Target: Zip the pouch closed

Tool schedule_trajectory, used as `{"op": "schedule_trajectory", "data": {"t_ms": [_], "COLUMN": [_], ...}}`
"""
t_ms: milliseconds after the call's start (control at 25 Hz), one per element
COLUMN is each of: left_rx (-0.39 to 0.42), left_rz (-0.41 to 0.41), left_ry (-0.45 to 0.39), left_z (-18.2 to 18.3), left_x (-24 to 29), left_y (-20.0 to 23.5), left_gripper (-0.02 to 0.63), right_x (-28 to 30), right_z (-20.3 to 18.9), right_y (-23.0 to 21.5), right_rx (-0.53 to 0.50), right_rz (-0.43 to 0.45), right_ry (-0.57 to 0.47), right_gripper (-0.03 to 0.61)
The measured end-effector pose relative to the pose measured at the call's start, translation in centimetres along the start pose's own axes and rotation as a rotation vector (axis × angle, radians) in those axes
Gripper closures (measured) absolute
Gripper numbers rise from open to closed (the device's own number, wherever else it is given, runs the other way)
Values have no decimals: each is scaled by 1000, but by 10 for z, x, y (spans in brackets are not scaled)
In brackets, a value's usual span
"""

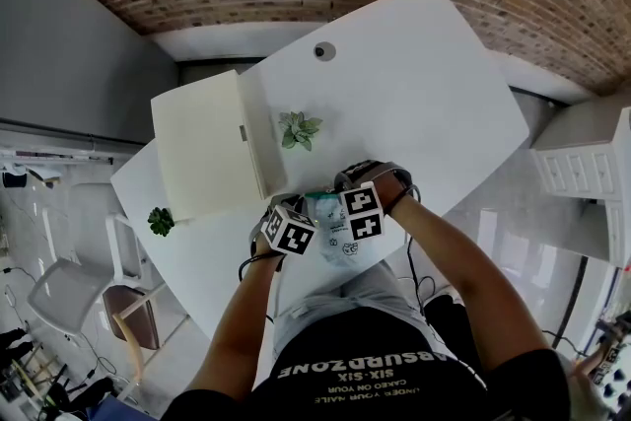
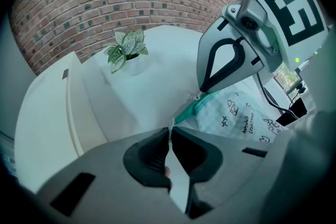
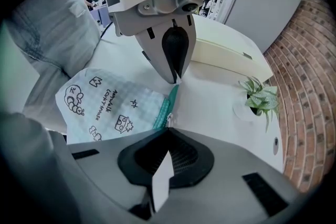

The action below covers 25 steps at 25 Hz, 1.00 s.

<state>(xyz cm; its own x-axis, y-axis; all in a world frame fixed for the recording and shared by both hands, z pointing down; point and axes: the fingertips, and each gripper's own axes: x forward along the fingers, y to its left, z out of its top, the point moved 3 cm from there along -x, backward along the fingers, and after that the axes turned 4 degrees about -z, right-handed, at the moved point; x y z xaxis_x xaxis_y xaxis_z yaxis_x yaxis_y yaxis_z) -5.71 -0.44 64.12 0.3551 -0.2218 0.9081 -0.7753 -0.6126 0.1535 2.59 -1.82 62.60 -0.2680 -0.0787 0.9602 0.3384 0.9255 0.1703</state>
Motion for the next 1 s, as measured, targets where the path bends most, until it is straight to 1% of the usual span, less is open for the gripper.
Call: {"op": "schedule_trajectory", "data": {"t_ms": [280, 520, 1000], "left_rx": [1, -2, -3], "left_rz": [3, 4, 0], "left_ry": [3, 5, 9], "left_z": [-1, -1, 0], "left_x": [0, 0, 0], "left_y": [0, 1, 0], "left_gripper": [589, 589, 589], "right_x": [-1, -1, -4], "right_z": [-3, -5, -5], "right_y": [2, 2, 6], "right_rx": [29, 29, 43], "right_rz": [6, 7, -8], "right_ry": [7, 22, 20], "right_gripper": [581, 581, 581]}}
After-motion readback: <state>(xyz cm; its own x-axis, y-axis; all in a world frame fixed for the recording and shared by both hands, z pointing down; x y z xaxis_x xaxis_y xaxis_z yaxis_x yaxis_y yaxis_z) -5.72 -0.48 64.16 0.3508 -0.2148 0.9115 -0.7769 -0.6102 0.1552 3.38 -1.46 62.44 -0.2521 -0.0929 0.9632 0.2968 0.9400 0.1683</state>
